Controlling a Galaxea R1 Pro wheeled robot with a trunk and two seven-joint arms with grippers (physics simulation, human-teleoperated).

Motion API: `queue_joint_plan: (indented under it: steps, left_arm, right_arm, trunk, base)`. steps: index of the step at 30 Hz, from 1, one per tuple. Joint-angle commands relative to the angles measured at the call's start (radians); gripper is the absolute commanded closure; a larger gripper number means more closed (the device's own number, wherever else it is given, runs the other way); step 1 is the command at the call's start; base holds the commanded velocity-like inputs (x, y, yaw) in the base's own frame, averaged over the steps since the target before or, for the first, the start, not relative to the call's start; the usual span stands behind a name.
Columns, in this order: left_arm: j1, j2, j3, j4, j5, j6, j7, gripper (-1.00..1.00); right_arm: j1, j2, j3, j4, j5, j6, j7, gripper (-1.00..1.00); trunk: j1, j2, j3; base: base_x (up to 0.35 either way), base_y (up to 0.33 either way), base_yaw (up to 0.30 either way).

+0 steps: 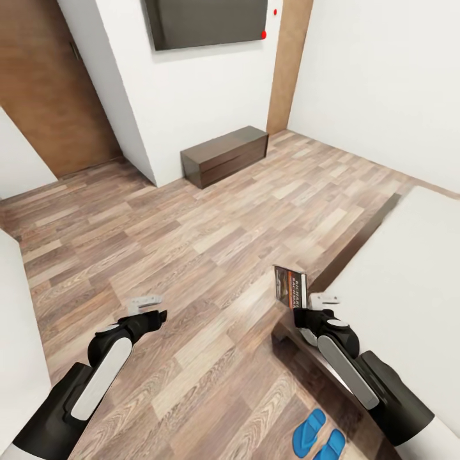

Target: In the bedroom, move the book from the bed onto either nightstand, and place the two sandals side by side next to the bed.

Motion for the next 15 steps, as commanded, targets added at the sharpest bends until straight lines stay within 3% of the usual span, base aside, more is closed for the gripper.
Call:
queue_joint_plan:
  steps: [1, 9, 15]
  left_arm:
    - [-0.001, 0.001, -0.003, -0.001, 0.01, 0.0, 0.01, -1.0]
    - [-0.001, 0.001, -0.003, -0.001, 0.01, 0.002, 0.01, -1.0]
    - [-0.001, 0.001, -0.004, -0.001, 0.01, 0.002, 0.01, -1.0]
  right_arm:
    - [-0.001, -0.001, 0.002, -0.002, -0.006, 0.002, -0.011, 1.0]
    - [-0.001, -0.001, 0.002, -0.003, -0.006, 0.002, -0.011, 1.0]
    - [-0.001, -0.001, 0.002, -0.003, -0.006, 0.002, -0.011, 1.0]
  trunk:
    - [0.001, -0.002, -0.002]
    - [0.001, -0.002, -0.002]
    - [0.001, -0.002, -0.002]
  base:
    - [0.262, 0.242, 0.27]
    - [0.28, 0.213, 0.27]
    - [0.323, 0.07, 0.27]
